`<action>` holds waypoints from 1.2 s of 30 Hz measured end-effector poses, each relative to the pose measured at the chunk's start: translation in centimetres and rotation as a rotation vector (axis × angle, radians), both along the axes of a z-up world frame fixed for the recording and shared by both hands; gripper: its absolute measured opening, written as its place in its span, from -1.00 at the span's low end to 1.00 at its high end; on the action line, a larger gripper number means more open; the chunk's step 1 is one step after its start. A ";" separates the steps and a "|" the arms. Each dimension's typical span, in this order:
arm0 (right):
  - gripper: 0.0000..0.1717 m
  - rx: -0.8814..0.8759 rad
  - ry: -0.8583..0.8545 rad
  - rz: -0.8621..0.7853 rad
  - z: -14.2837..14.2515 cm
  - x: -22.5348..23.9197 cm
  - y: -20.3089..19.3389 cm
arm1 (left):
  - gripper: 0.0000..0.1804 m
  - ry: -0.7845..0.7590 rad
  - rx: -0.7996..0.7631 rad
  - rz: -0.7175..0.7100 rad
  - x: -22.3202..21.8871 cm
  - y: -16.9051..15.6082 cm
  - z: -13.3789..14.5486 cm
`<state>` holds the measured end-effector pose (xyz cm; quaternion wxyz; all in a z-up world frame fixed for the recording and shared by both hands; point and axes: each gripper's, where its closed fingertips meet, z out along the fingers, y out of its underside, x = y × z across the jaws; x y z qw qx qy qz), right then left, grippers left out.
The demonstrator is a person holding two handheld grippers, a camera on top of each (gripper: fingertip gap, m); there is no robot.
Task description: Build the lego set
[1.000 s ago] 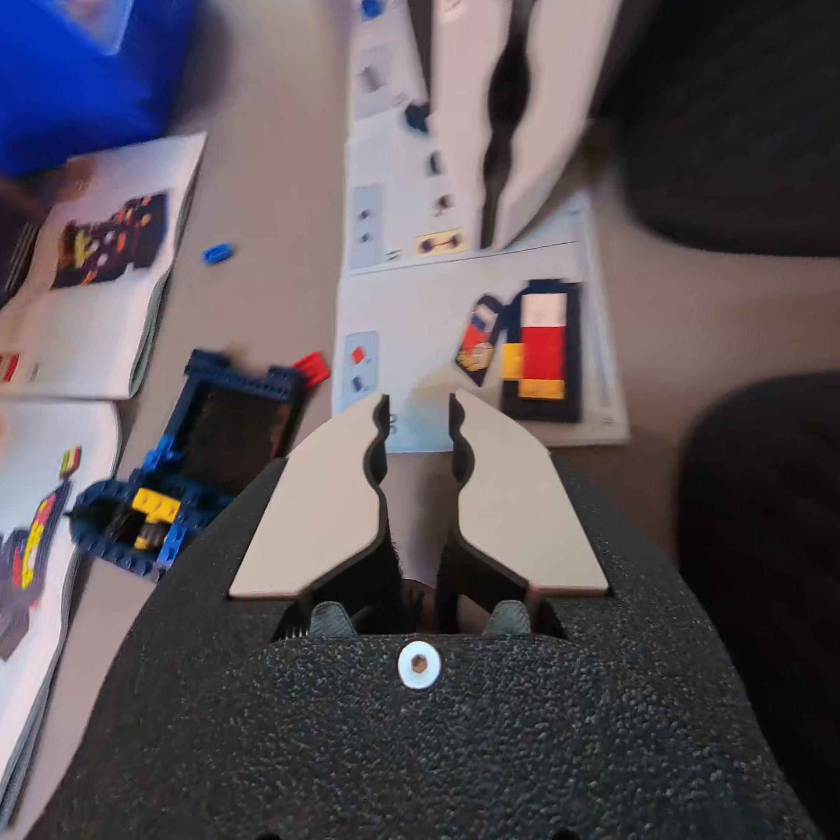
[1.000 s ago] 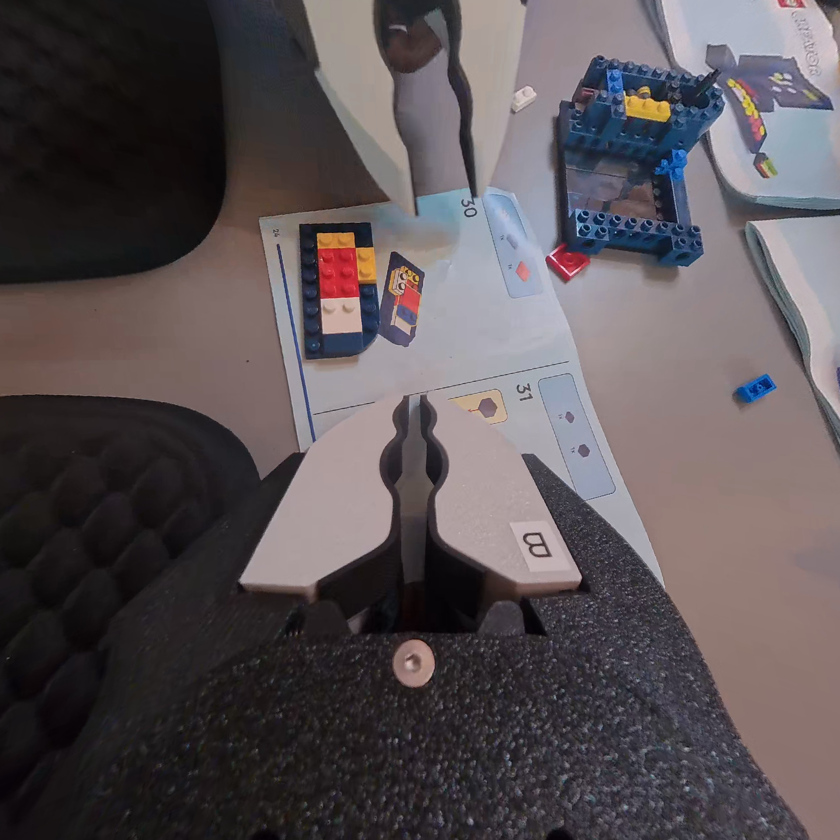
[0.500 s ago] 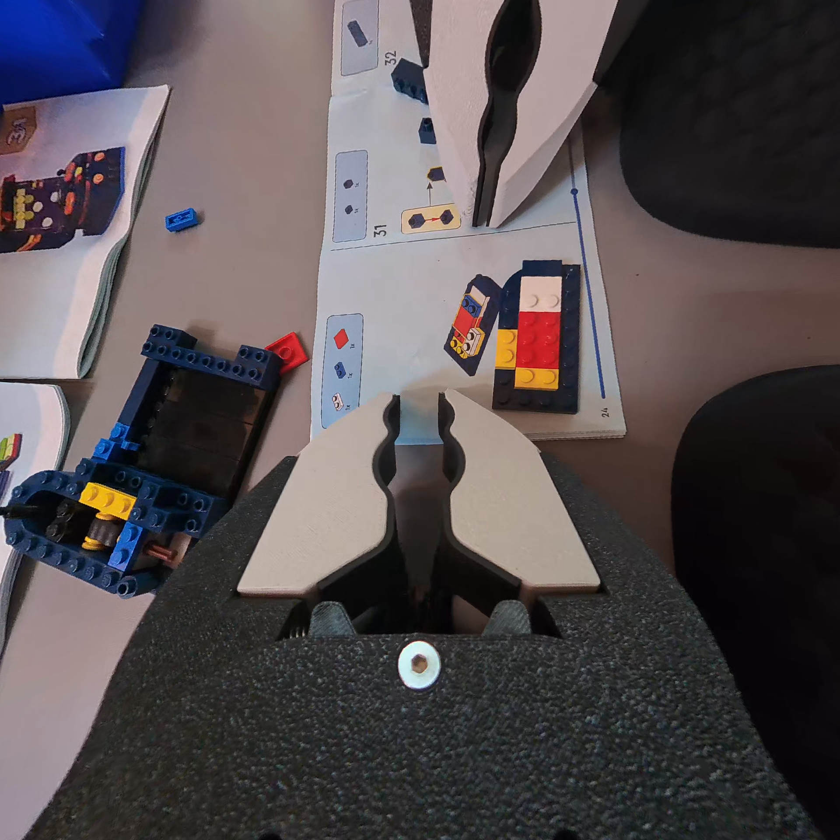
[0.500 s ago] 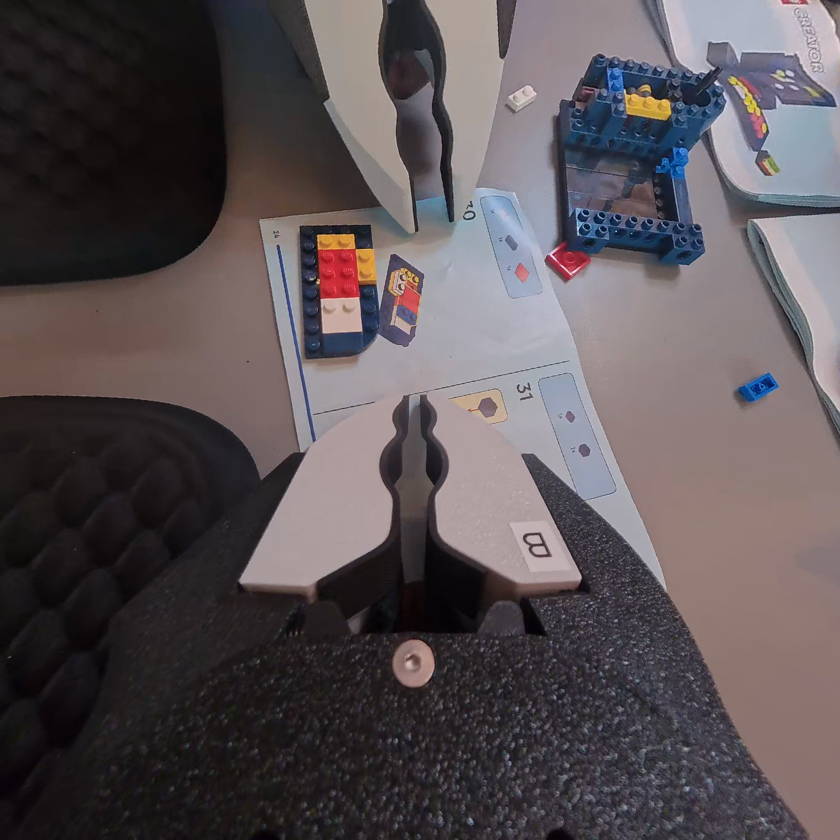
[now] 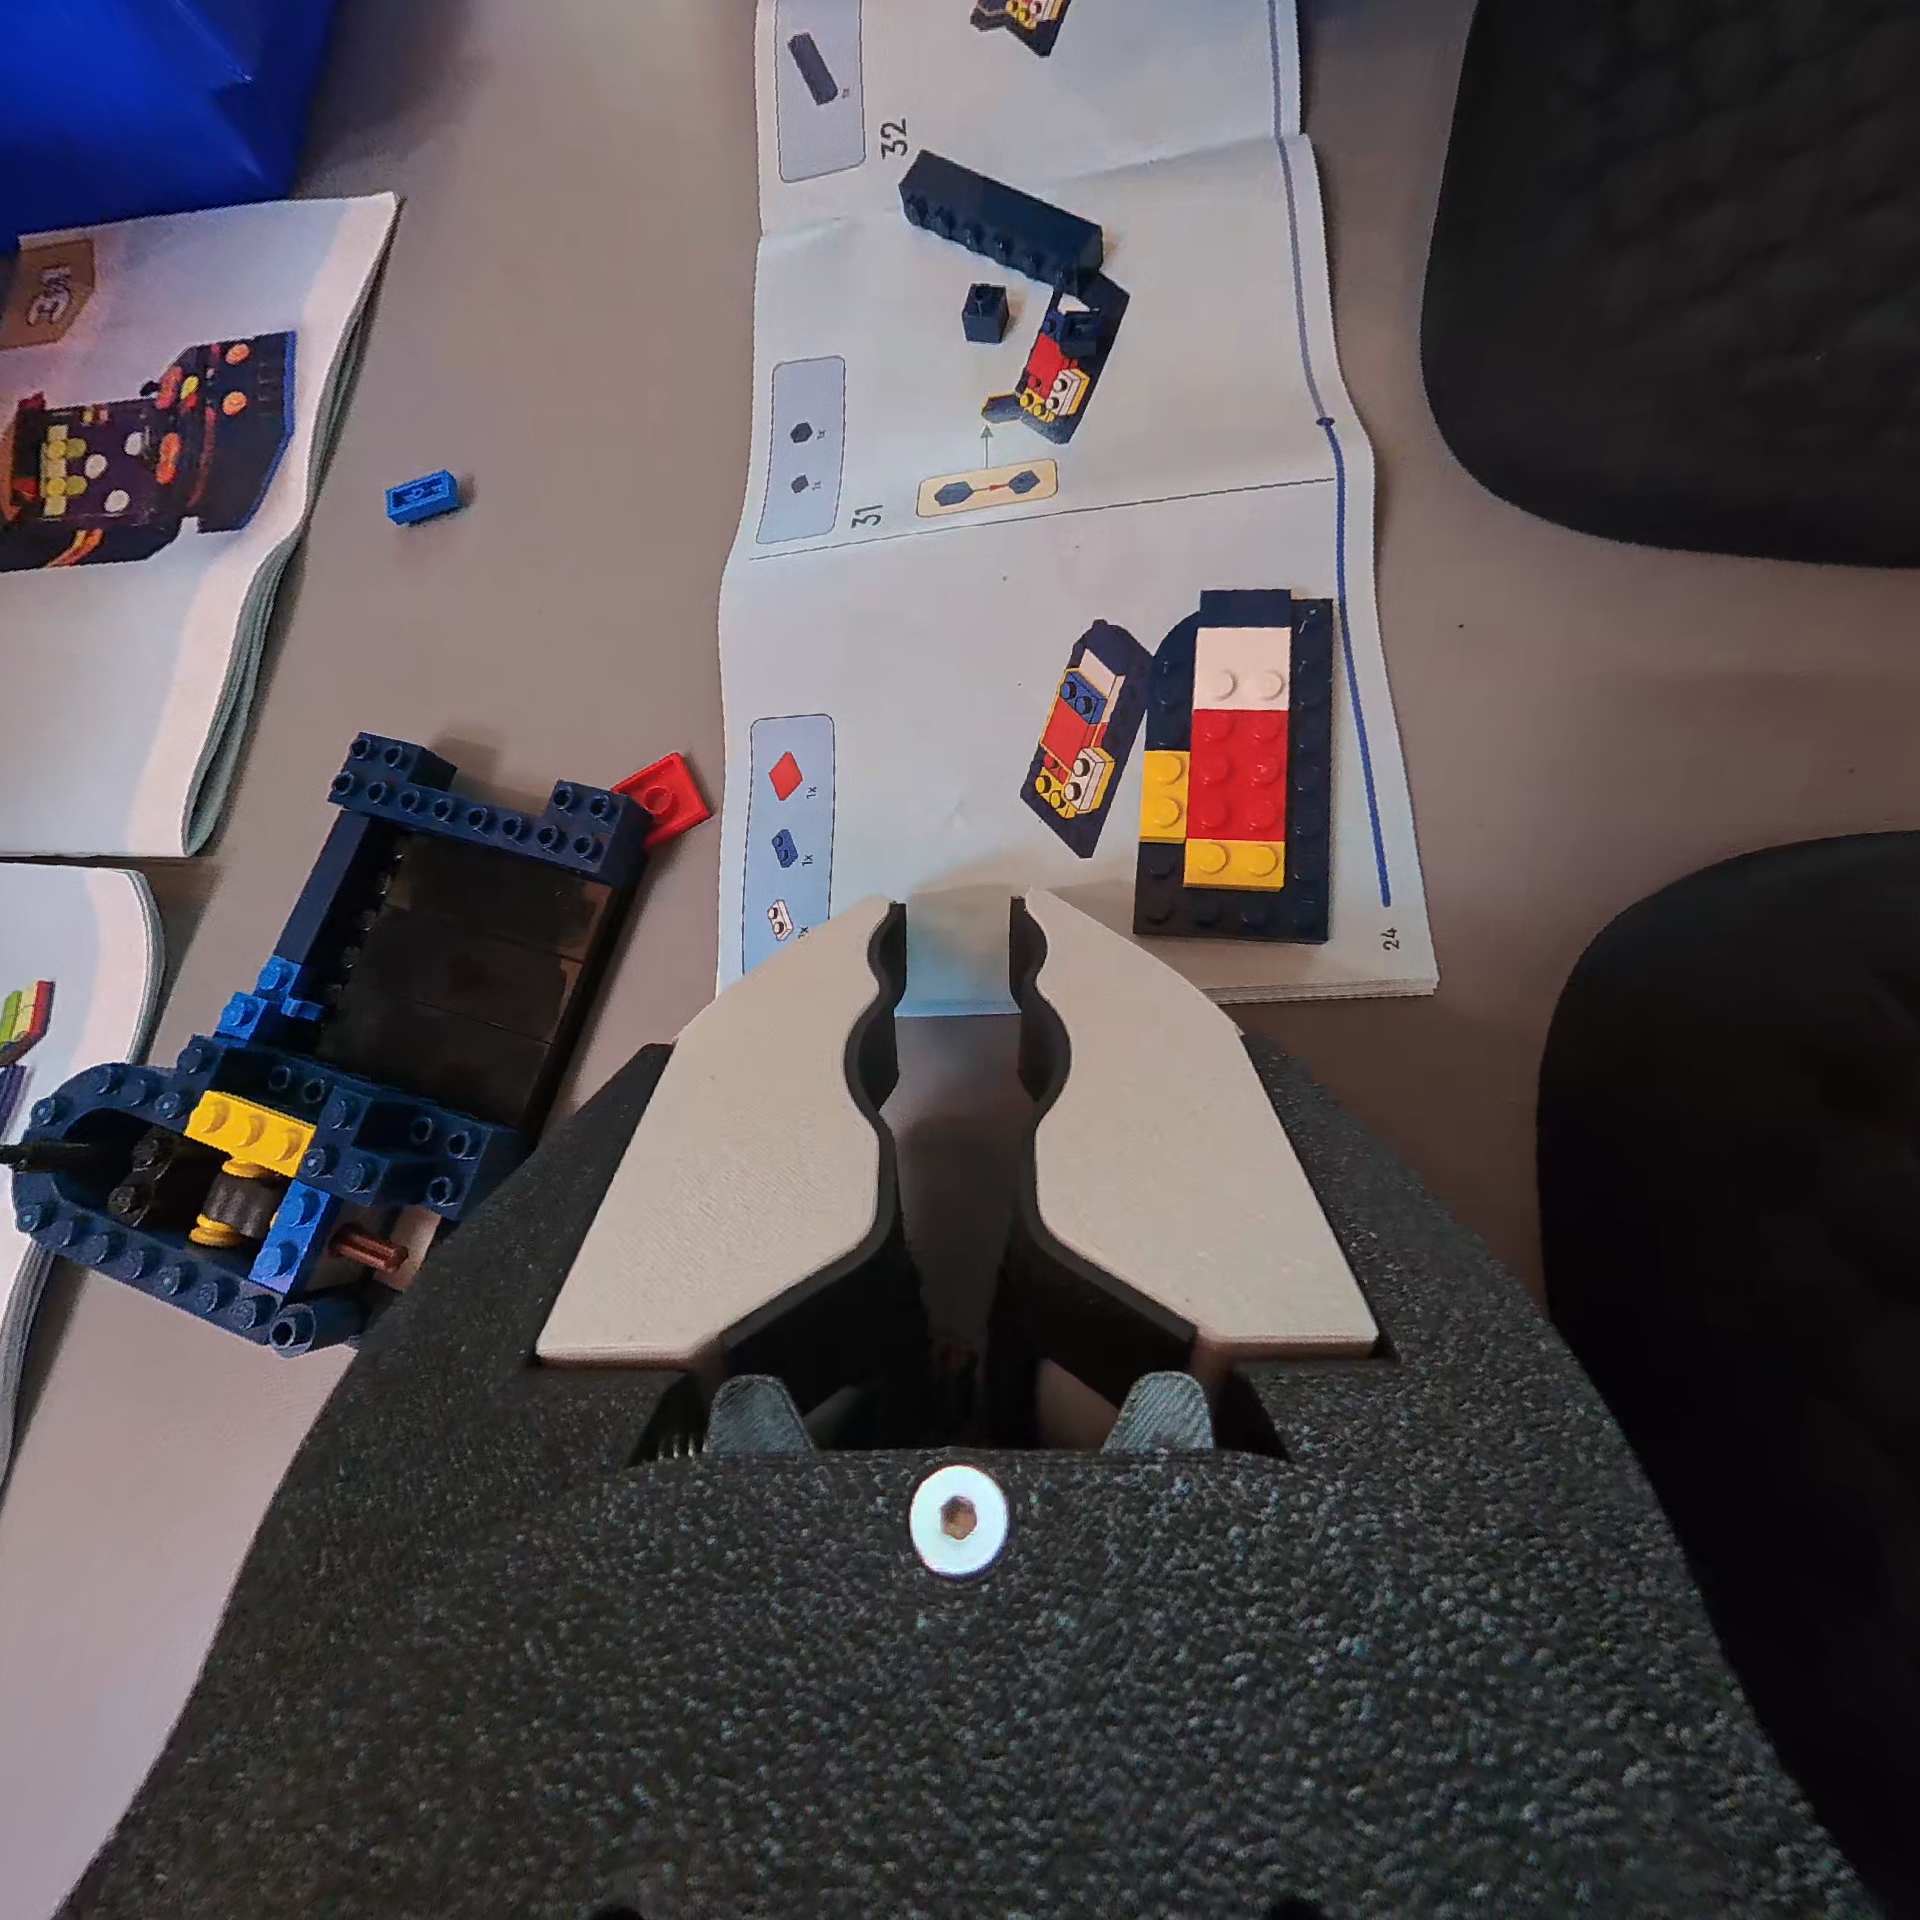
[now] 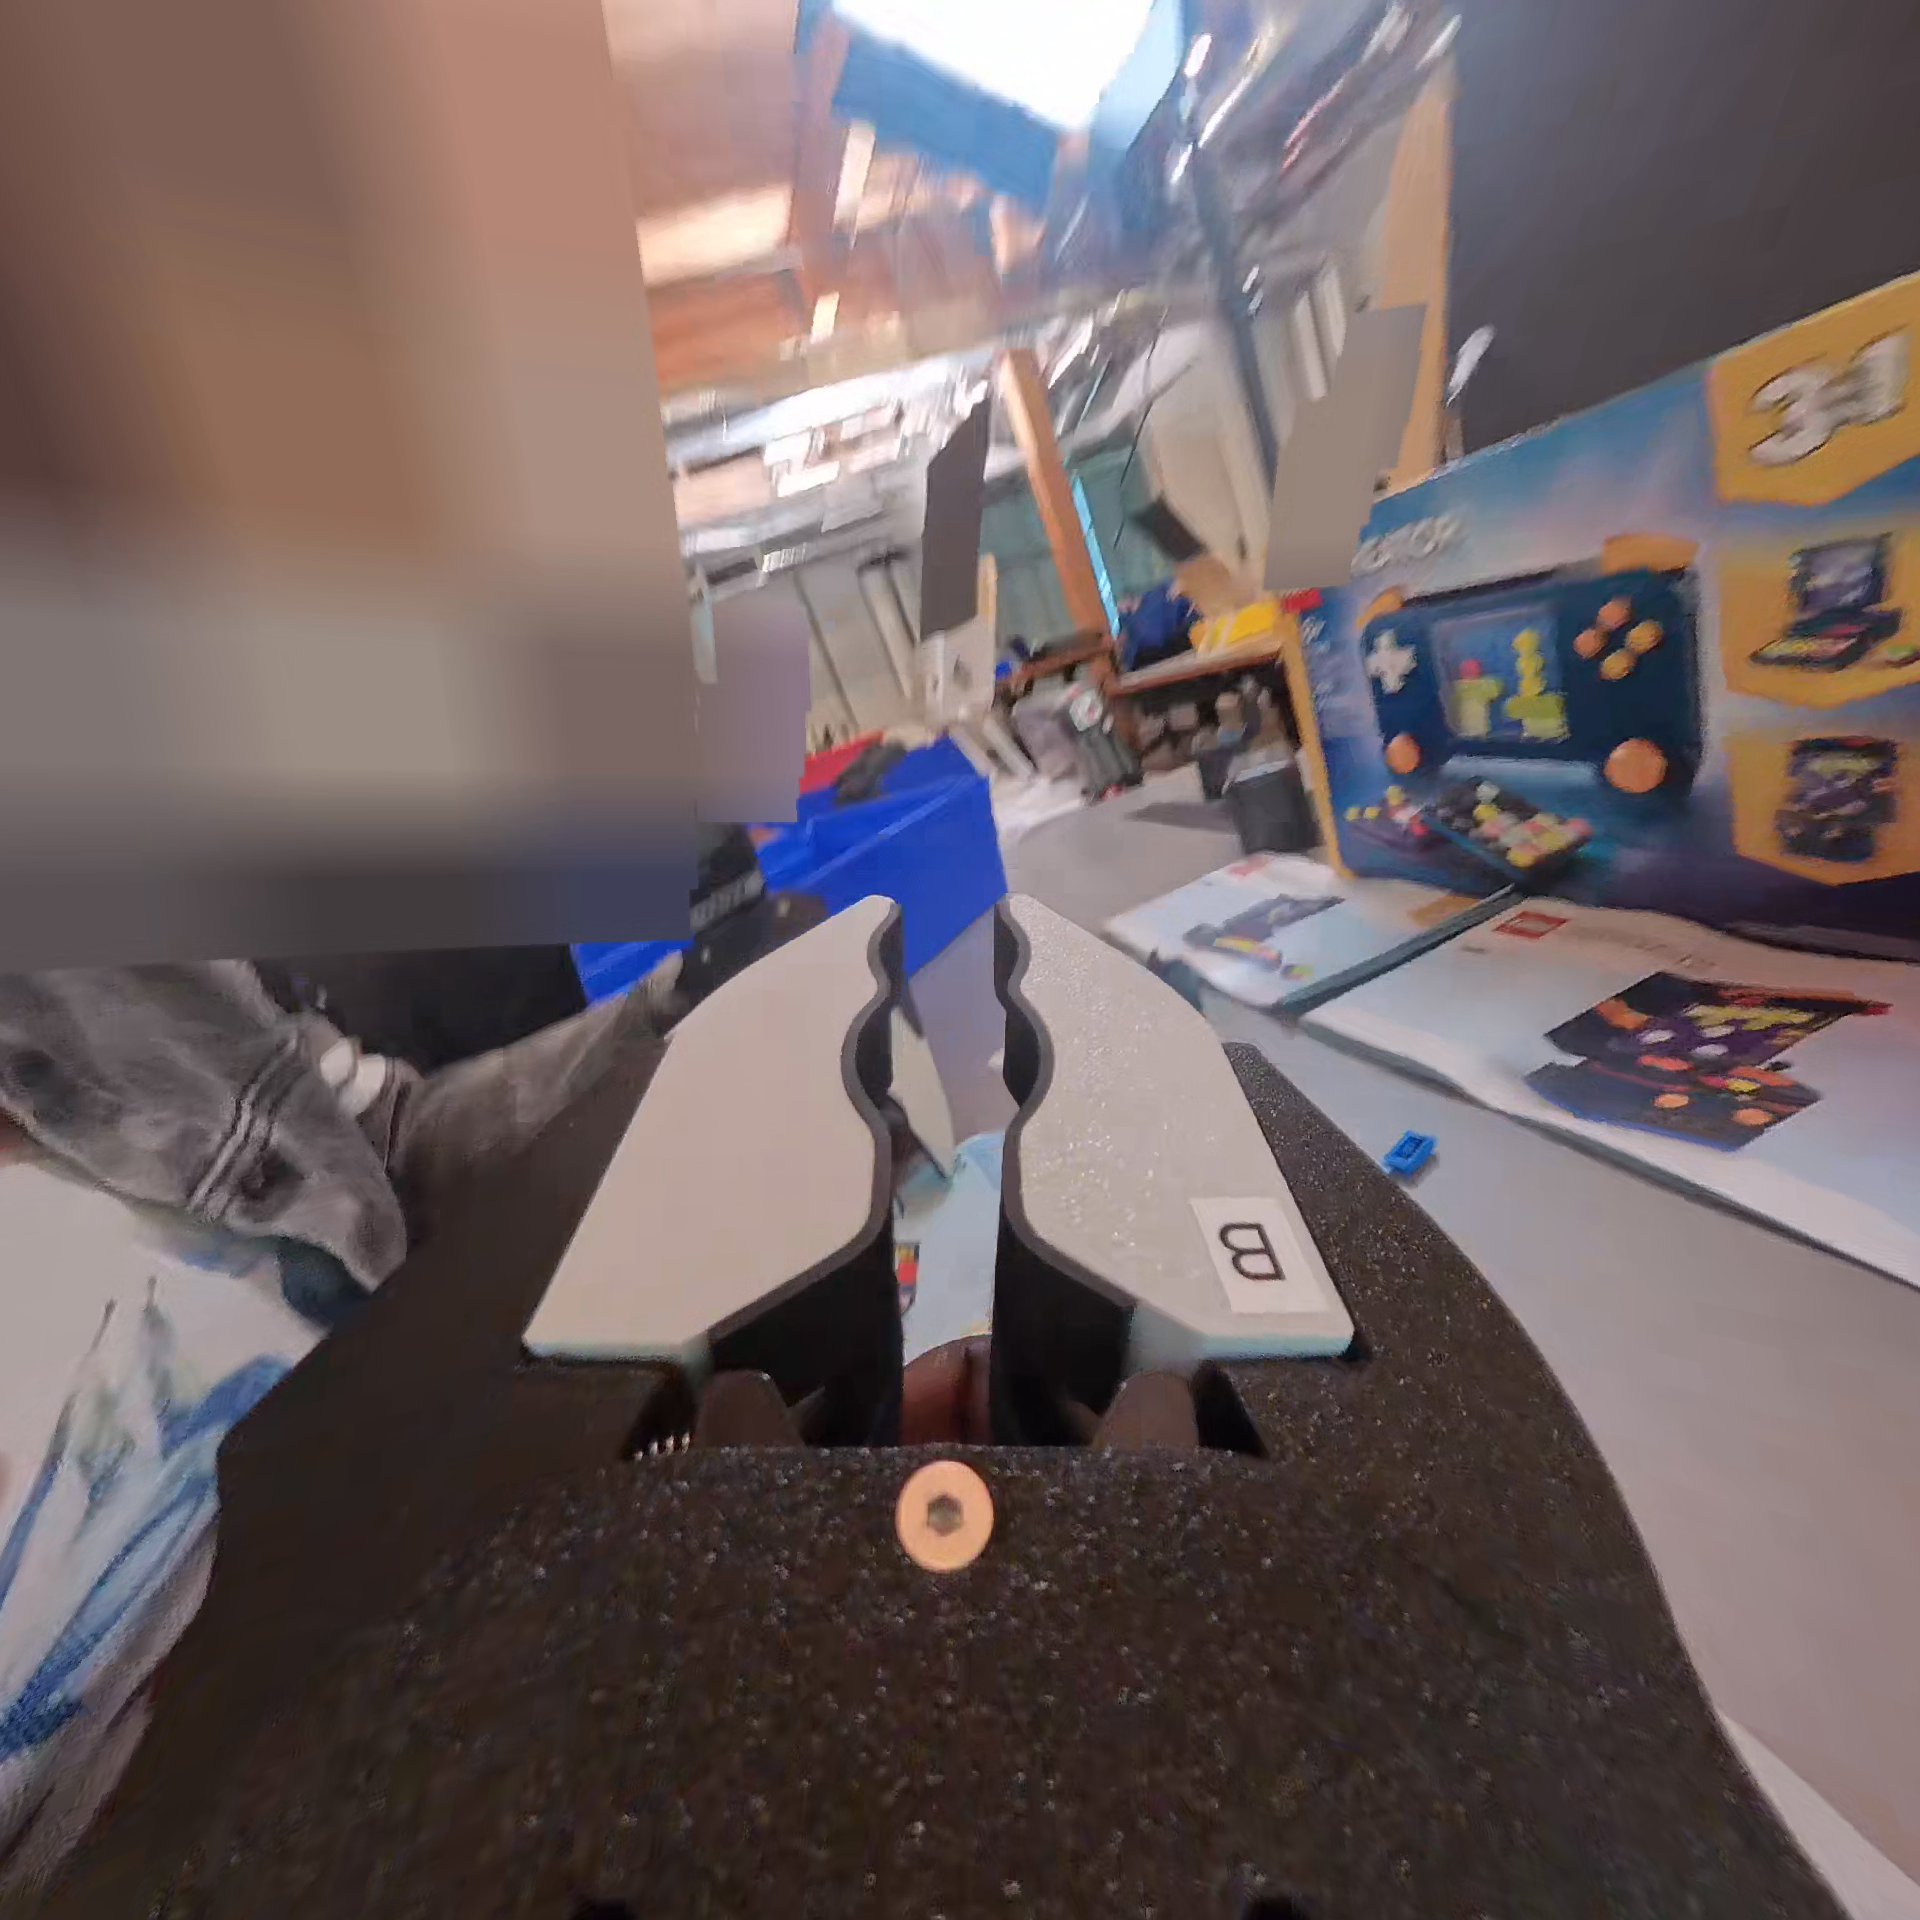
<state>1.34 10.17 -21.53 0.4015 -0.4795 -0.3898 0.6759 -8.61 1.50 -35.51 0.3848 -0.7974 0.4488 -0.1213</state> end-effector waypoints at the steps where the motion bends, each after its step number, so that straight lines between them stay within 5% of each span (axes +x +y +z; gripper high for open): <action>1: -0.80 0.034 -0.044 0.034 -0.7 -0.5 -0.9 | -0.79 -0.002 0.000 0.000 0.0 0.0 0.0; 14: -0.79 0.385 -0.462 0.270 -8.5 -3.0 -7.0 | -0.83 -0.011 -0.005 -0.007 0.1 -0.2 0.0; 36: -0.87 0.427 -0.555 0.306 -10.0 -3.4 -7.6 | -0.85 -0.018 -0.012 -0.006 0.1 -0.2 -0.1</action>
